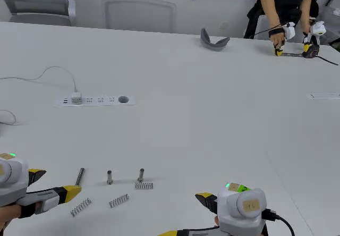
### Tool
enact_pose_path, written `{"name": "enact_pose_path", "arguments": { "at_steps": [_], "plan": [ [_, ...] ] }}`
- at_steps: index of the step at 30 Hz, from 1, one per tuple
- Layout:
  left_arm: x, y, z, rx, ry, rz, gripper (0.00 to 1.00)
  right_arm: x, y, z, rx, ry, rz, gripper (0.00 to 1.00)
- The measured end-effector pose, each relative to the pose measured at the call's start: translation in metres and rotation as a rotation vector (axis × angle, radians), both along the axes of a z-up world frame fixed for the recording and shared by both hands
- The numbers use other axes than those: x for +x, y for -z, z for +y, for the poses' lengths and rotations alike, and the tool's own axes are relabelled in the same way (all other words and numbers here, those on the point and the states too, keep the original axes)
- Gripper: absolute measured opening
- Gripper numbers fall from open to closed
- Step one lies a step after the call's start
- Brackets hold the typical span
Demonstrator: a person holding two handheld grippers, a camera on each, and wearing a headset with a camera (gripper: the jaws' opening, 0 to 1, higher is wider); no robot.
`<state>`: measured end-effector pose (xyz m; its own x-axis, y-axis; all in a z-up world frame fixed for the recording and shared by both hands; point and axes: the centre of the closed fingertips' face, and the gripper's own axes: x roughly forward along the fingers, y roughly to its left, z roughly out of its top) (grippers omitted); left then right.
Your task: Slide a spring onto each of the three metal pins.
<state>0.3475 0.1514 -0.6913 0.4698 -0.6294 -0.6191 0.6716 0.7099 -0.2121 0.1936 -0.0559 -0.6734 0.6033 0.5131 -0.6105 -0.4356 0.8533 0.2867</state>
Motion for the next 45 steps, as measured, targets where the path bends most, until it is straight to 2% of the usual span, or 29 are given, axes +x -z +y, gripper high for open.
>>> {"name": "enact_pose_path", "arguments": {
  "at_steps": [4,7,10,14,20,26,27,30,36,42,45],
  "plan": [
    [0.006,0.008,-0.004,0.004,-0.009,0.008,0.59,0.001,-0.001,-0.005,0.011,0.020,-0.005,0.95],
    [0.010,0.016,-0.006,0.007,-0.025,0.032,0.57,0.000,0.001,-0.007,0.013,0.022,0.000,0.95],
    [0.012,0.024,-0.009,0.014,-0.028,0.042,0.55,-0.003,0.004,-0.008,0.009,0.019,0.010,0.95],
    [0.017,0.033,-0.011,0.008,-0.047,0.046,0.48,-0.006,0.006,-0.009,0.010,0.024,0.015,0.95],
    [0.025,0.050,-0.014,0.024,-0.072,0.054,0.39,-0.007,0.008,-0.009,0.017,0.033,0.019,0.94],
    [0.035,0.062,-0.014,0.023,-0.116,0.068,0.31,-0.008,0.009,-0.008,0.011,0.026,0.024,0.94],
    [0.037,0.065,-0.014,0.014,-0.140,0.070,0.30,-0.008,0.010,-0.009,0.014,0.029,0.024,0.94],
    [0.039,0.076,-0.013,0.023,-0.163,0.092,0.26,-0.008,0.010,-0.011,0.008,0.032,0.025,0.94],
    [0.047,0.083,-0.012,0.021,-0.196,0.094,0.20,-0.011,0.012,-0.013,0.012,0.040,0.031,0.93],
    [0.055,0.093,-0.013,0.020,-0.217,0.119,0.17,-0.014,0.013,-0.013,0.011,0.039,0.039,0.93],
    [0.058,0.094,-0.016,0.007,-0.217,0.124,0.16,-0.015,0.013,-0.015,0.009,0.040,0.041,0.93]
  ]
}}
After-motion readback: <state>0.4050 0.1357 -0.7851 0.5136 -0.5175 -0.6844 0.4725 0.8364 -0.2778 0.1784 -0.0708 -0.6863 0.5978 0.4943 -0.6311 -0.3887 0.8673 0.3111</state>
